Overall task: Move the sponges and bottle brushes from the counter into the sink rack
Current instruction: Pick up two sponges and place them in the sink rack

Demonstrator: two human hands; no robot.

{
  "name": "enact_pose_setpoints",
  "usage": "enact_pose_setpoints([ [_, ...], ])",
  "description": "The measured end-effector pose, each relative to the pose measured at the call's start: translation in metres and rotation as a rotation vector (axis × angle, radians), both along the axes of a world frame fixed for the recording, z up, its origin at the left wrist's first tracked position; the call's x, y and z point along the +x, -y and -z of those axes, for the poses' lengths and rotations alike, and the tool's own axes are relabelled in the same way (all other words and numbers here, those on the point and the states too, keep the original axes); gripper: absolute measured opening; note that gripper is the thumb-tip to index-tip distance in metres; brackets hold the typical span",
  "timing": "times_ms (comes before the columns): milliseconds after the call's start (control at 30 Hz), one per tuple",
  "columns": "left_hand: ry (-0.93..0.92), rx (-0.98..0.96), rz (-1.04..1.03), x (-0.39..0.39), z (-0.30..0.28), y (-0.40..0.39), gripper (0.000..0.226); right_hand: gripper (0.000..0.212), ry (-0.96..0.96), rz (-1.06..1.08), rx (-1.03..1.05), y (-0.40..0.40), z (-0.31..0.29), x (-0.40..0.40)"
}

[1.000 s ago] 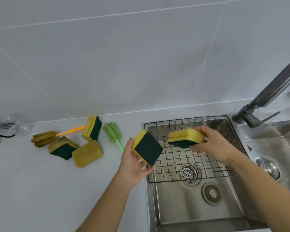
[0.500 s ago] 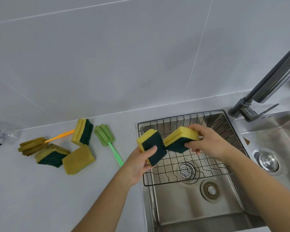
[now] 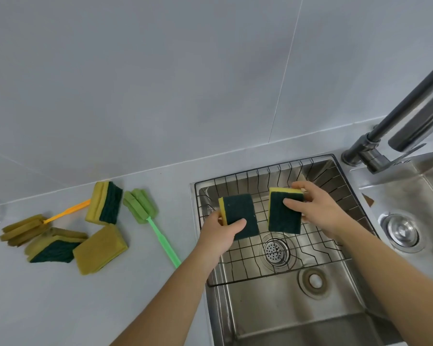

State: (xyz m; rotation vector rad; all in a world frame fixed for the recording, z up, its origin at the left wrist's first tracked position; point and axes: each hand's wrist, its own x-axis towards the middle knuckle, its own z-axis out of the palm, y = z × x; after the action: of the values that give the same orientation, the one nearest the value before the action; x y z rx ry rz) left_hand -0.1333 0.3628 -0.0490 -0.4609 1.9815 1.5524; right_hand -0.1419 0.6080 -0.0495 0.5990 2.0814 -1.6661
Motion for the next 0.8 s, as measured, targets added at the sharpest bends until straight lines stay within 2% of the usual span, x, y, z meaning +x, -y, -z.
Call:
enact_pose_setpoints([
  [100, 0.032, -0.016, -0.036, -0.007, 0.009, -0.014, 0.05, 0.04, 0.044, 0.057, 0.029, 0.0, 0.018, -0.006],
  [233, 0.025, -0.058, -0.057, -0.013, 0.029, -0.023, 0.047, 0.04, 0.083, -0.003, 0.086, 0.002, 0.035, -0.014],
  [400, 0.037, -0.177, -0.002, -0.015, 0.048, -0.025, 0.045, 0.049, 0.058, -0.054, 0.211, 0.004, 0.051, -0.025],
  [533, 0.046, -0.211, 0.058, -0.017, 0.05, -0.026, 0.041, 0.056, 0.006, -0.163, 0.45, 0.007, 0.053, -0.026],
  [633, 0.037, -0.25, 0.114, -0.017, 0.049, -0.025, 0.038, 0.057, -0.018, -0.195, 0.52, 0.005, 0.052, -0.025],
  [800, -0.06, -0.358, 0.27, -0.014, 0.04, -0.014, 0.067, 0.061, -0.068, -0.302, 0.585, -0.003, 0.044, -0.022],
])
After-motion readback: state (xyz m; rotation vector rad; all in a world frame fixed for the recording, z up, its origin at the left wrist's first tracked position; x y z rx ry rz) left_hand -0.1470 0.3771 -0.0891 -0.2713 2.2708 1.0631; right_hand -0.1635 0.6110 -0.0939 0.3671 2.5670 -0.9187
